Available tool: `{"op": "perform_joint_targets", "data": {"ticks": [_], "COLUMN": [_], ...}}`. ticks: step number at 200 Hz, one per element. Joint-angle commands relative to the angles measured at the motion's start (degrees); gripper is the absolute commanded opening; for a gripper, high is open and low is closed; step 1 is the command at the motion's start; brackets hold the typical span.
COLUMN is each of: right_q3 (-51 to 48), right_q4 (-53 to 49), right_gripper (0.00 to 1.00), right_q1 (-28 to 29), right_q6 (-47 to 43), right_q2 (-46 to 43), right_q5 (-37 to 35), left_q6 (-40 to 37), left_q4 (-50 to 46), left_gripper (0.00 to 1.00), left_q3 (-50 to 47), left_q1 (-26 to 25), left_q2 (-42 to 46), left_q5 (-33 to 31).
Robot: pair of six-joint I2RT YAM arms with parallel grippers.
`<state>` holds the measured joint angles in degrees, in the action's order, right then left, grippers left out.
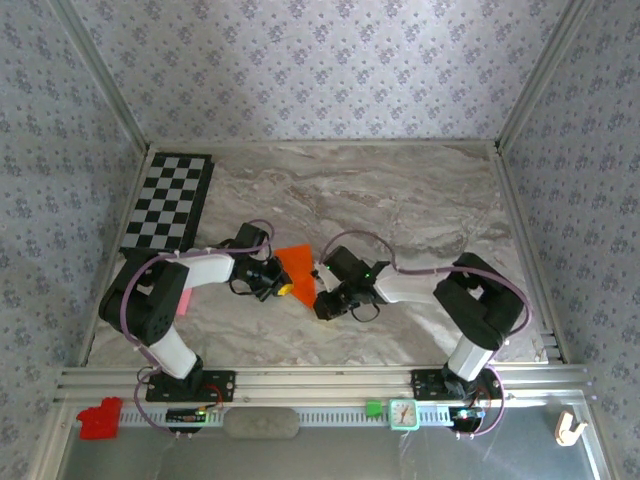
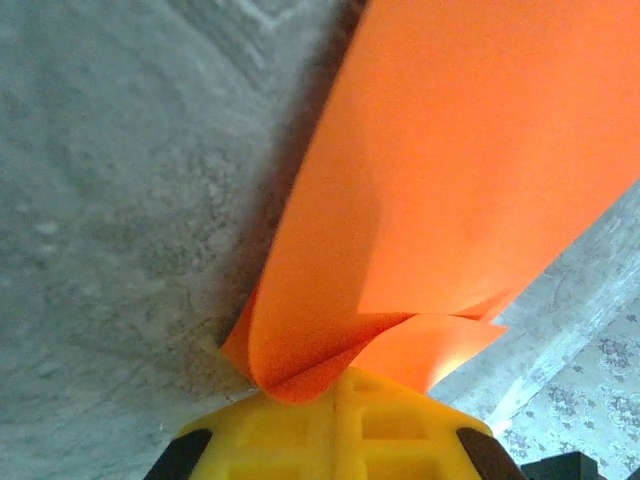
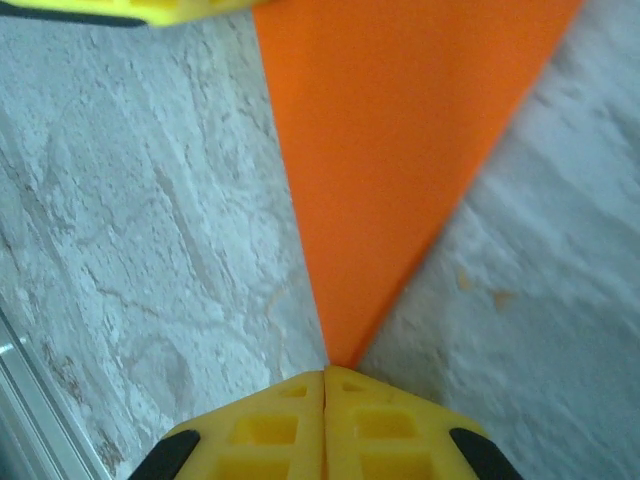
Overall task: Fold a paper plane with a square sheet of paper (pick it up from the middle)
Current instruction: Third fold the triangle at the center of the table.
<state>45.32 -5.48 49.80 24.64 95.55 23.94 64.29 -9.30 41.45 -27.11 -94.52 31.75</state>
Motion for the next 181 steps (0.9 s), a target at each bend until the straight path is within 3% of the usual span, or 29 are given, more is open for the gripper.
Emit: {"op": "perform_joint_targets", "data": {"ticks": [1,35,135,181], "right_q3": [-0.51,0.63,10.74,11.63], "right_q4": [0.05,4.73,-4.15,-8.48], "right_gripper": [0.08,0.09,0.05,0.05], "right_q1": [0.24,0.75,0.83,1.08], "right_q6": [2.05,4.97,2.11,0.52], "right_q2": [-6.37,-5.91,7.90,10.48], "right_q5": [-4.04,-4.85,-7.57,-8.68], "left_q6": [-1.32,-1.27,-2.30,-6.11], "left_q4": [-8.19,-8.17,-5.50,2.32], "left_gripper": [0.05,0.06,0.08,0.12], "left_q3": [-2.24,-0.86,1.24,-0.66], "left_q1": [0.13,-0.04,-0.40,-0.31], "left_q2": [-3.89,-2.62,-0.87,2.58], "left_q5": [-9.35,-8.55,-6.17,-3.74]}}
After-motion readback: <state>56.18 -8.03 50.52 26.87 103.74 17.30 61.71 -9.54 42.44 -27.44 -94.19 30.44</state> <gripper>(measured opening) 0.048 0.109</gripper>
